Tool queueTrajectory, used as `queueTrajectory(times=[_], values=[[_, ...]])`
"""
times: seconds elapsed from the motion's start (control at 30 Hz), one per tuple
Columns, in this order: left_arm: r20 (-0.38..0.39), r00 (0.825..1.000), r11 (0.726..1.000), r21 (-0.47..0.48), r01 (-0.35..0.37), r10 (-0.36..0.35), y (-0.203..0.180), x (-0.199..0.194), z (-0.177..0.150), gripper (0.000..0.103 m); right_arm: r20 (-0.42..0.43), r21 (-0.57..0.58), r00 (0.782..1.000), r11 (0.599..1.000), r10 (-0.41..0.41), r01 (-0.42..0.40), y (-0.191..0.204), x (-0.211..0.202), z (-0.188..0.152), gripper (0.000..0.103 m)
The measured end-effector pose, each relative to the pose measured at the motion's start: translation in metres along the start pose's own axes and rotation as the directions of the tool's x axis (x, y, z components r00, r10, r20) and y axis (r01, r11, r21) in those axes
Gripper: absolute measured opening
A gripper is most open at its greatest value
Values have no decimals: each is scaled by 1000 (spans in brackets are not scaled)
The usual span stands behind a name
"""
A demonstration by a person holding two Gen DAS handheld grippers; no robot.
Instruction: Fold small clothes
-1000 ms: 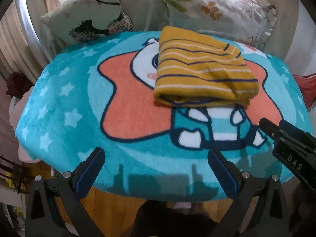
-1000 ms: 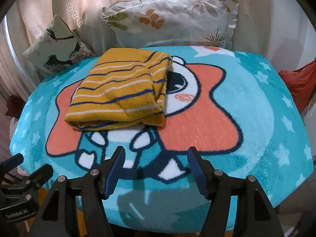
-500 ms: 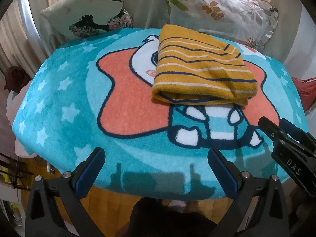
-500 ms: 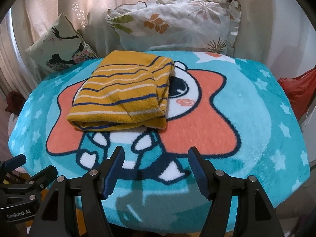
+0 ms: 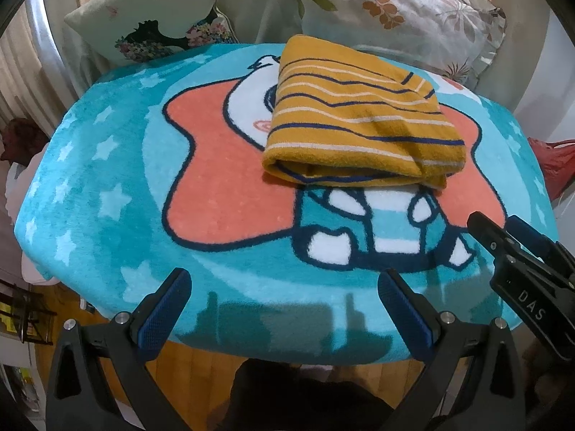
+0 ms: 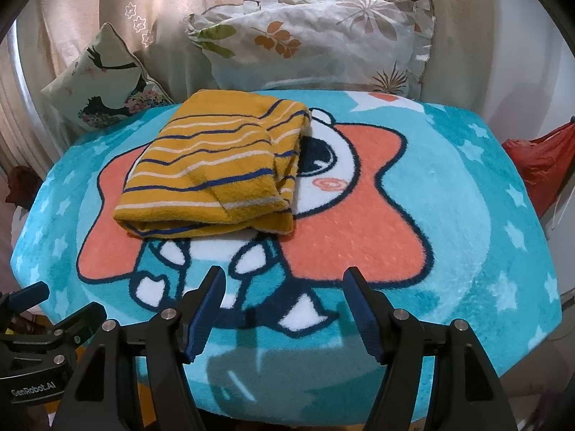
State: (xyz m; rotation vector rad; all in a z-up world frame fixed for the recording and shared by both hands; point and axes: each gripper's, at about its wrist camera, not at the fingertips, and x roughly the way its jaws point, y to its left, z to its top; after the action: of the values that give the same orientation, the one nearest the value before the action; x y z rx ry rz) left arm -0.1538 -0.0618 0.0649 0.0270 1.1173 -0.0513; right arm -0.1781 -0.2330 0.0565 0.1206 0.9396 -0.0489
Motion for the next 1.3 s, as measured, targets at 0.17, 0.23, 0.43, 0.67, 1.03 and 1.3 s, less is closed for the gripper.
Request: queueTrajectory(times=[0.17, 0.23, 0.43, 0.67, 1.03, 1.3], values=[[-11, 1000, 1000, -2, -1, 1, -1, 3, 2, 103, -3, -4, 1000, 1000, -2, 2, 0, 3, 2, 73], [-14, 1000, 1000, -3, -3, 3, 0, 5, 2, 103, -5, -6, 1000, 1000, -2, 2, 0, 5, 3, 73], [-26, 1000, 1000, -12, -4, 4, 1, 9, 5, 103, -8, -8, 1000, 1000, -6, 5, 2, 7, 4, 73], [-36, 999, 1000, -24, -8, 7, 5, 14, 7, 103, -14, -6, 1000, 1000, -9, 8, 4, 11, 7, 73], [-49, 999, 999, -40, -16, 14, 7, 19, 10, 103, -17, -10, 1000, 1000, -8, 7, 6, 16, 9, 74], [-60, 998, 999, -35, -20, 18, 1, 23, 12, 103, -21, -2, 1000, 1000, -8, 8, 0, 19, 11, 74]])
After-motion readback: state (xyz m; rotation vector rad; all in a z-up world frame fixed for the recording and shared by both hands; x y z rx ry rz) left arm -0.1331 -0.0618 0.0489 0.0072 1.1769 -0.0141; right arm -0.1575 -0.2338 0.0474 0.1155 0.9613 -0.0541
